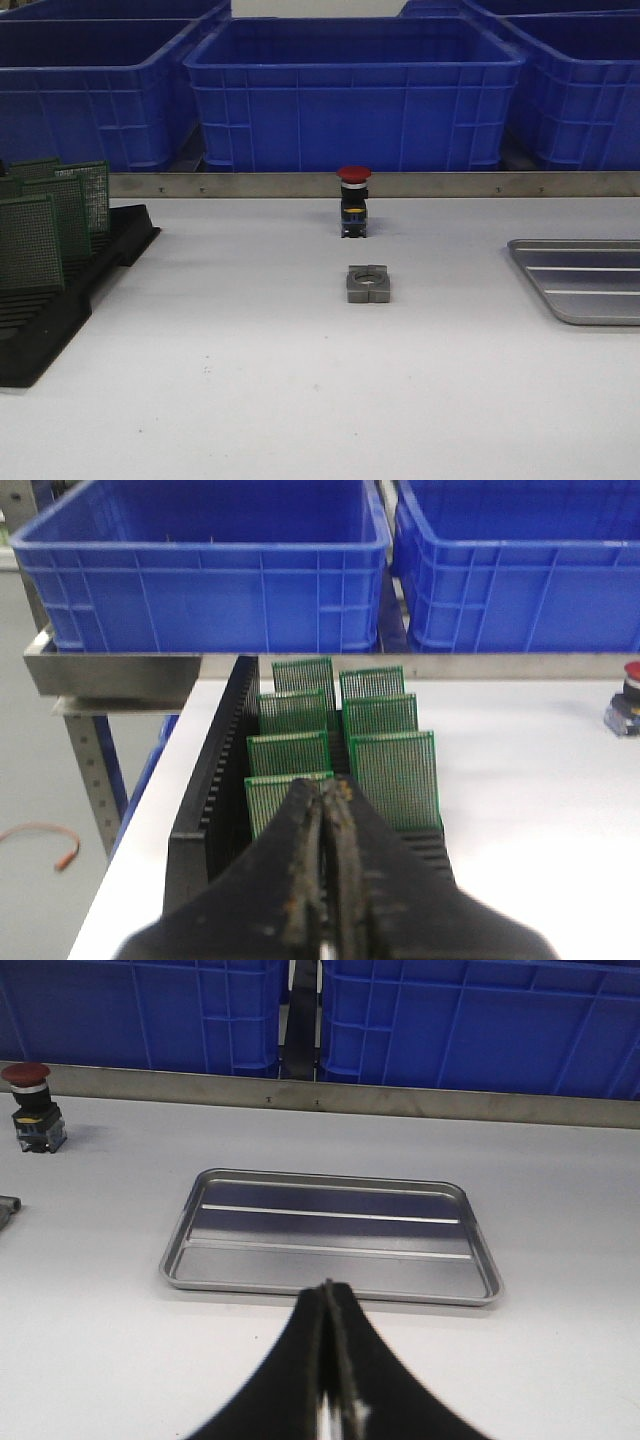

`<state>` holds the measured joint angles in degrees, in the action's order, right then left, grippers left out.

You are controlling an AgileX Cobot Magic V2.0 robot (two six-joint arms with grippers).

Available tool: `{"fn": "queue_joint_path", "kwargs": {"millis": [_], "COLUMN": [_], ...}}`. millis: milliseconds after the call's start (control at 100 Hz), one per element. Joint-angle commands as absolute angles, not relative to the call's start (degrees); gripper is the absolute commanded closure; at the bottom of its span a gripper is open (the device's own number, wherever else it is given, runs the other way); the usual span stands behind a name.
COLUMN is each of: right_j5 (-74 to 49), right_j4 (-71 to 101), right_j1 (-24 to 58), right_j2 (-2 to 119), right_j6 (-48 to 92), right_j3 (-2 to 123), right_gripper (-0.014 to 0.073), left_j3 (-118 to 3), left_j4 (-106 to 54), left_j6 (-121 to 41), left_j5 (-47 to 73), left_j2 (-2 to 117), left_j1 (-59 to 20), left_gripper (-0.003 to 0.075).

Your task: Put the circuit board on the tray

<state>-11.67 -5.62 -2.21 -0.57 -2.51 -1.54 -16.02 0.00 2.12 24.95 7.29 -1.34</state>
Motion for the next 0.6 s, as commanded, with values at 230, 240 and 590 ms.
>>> {"fn": "queue_joint_path", "kwargs": {"millis": [230,240,590], "right_j5": [-7.2,-7.2,-7.2], "right_j4": [-6.0,-6.0,-6.0], "right_j1": [-2.3,-2.3,-2.3], "right_j2": [-1.9,-1.9,-1.9], "right_j6": [-2.5,-2.5,-2.5], "right_j3": [-0.8,-0.8,-0.8], "right_gripper": [0.0706,0.0706,0.0706], "left_j3": [-33.6,-33.9,-45.6], "left_j4": [-1.3,-1.3,-10.3], "left_j6": [2.6,2.6,-18.2], "left_j5": [38.0,38.3,46.4], "left_j2": [26.5,26.9,41.2], "left_j1": [-1.2,-1.2,-1.2], "left_gripper": [0.0739,0.0739,0.0337]}}
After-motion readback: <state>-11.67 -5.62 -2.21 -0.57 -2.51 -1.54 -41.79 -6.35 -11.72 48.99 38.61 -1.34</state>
